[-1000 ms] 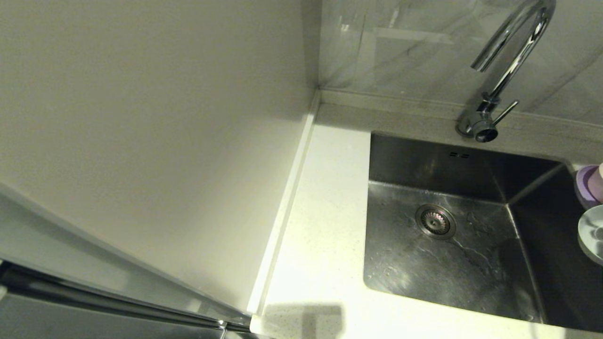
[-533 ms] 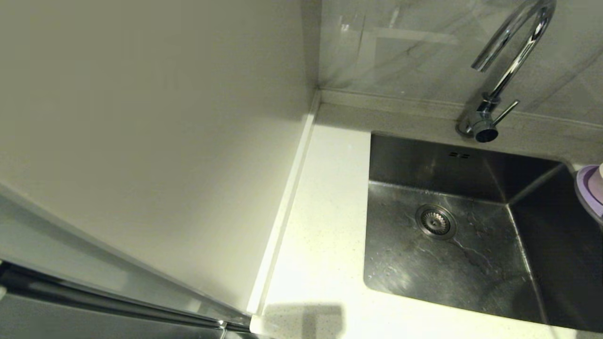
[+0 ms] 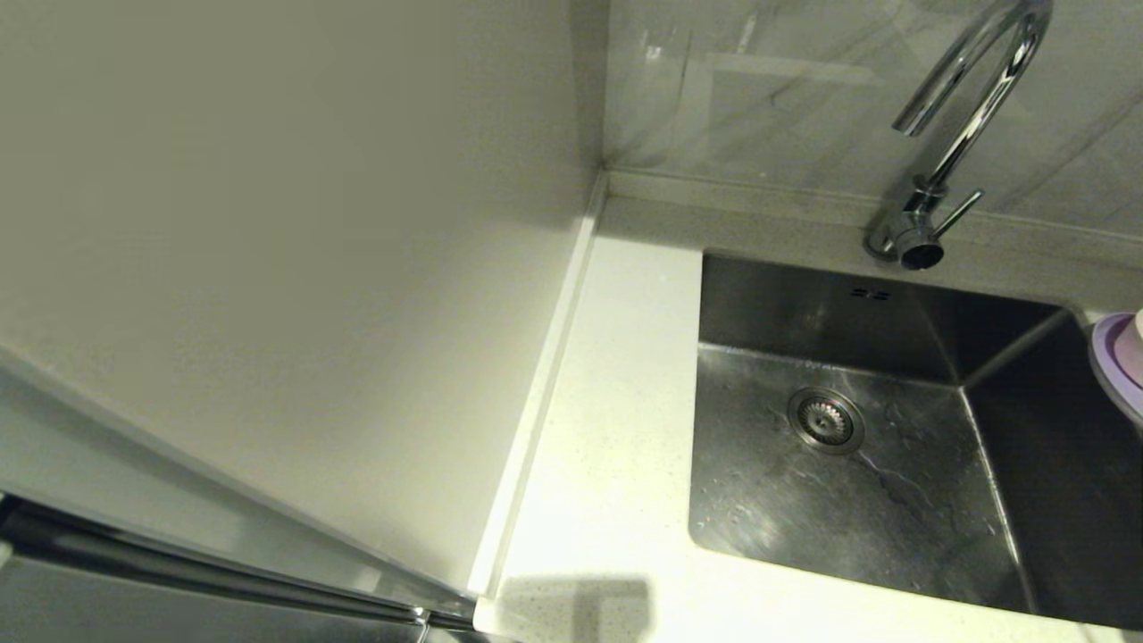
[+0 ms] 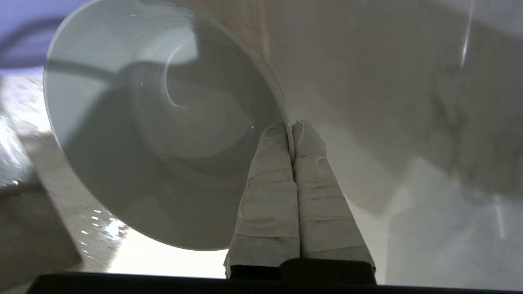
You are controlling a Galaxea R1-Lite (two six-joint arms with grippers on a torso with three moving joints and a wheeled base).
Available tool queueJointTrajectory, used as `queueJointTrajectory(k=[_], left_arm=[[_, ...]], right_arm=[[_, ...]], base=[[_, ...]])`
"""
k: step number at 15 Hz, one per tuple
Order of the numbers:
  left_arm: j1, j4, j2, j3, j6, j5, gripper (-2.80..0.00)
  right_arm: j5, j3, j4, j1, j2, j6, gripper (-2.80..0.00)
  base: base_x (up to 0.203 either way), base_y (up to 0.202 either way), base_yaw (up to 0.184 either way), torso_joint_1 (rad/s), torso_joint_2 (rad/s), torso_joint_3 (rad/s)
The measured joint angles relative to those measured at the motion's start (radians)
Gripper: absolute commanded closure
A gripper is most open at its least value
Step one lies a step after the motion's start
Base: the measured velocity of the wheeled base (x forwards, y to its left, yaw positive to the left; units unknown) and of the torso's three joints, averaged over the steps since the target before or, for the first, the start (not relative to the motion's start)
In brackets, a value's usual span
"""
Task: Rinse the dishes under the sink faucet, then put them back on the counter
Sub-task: Put a bowl back to the table from the sink
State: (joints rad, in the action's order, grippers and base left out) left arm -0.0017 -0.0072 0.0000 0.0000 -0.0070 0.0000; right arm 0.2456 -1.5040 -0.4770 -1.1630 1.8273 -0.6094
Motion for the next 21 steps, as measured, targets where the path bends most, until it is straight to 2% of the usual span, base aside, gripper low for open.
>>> queueJointTrajectory(k=[3, 6, 8, 9, 12, 17, 21], left_arm=[[0.0, 0.0, 0.0, 0.0, 0.0, 0.0, 0.0], [0.0, 0.0, 0.0, 0.0, 0.0, 0.0, 0.0], [0.0, 0.0, 0.0, 0.0, 0.0, 0.0, 0.0], [0.0, 0.0, 0.0, 0.0, 0.0, 0.0, 0.0], [0.0, 0.0, 0.0, 0.0, 0.0, 0.0, 0.0], [0.0, 0.0, 0.0, 0.0, 0.0, 0.0, 0.0], [0.0, 0.0, 0.0, 0.0, 0.0, 0.0, 0.0]], right_arm=[[0.018, 0.018, 0.0, -0.012, 0.002, -0.051, 0.0], [0.122, 0.078, -0.023, -0.041, -0.022, -0.178, 0.0], [0.197, 0.108, -0.122, -0.055, -0.054, -0.275, 0.0], [0.208, 0.115, -0.194, -0.059, -0.074, -0.309, 0.0], [0.203, 0.16, -0.294, -0.062, -0.121, -0.33, 0.0], [0.171, 0.195, -0.267, -0.062, -0.135, -0.334, 0.0], [0.171, 0.252, -0.08, -0.061, -0.112, -0.419, 0.0]], base=[[0.0, 0.0, 0.0, 0.0, 0.0, 0.0], [0.0, 0.0, 0.0, 0.0, 0.0, 0.0], [0.0, 0.0, 0.0, 0.0, 0.0, 0.0], [0.0, 0.0, 0.0, 0.0, 0.0, 0.0], [0.0, 0.0, 0.0, 0.0, 0.0, 0.0], [0.0, 0.0, 0.0, 0.0, 0.0, 0.0], [0.0, 0.0, 0.0, 0.0, 0.0, 0.0]])
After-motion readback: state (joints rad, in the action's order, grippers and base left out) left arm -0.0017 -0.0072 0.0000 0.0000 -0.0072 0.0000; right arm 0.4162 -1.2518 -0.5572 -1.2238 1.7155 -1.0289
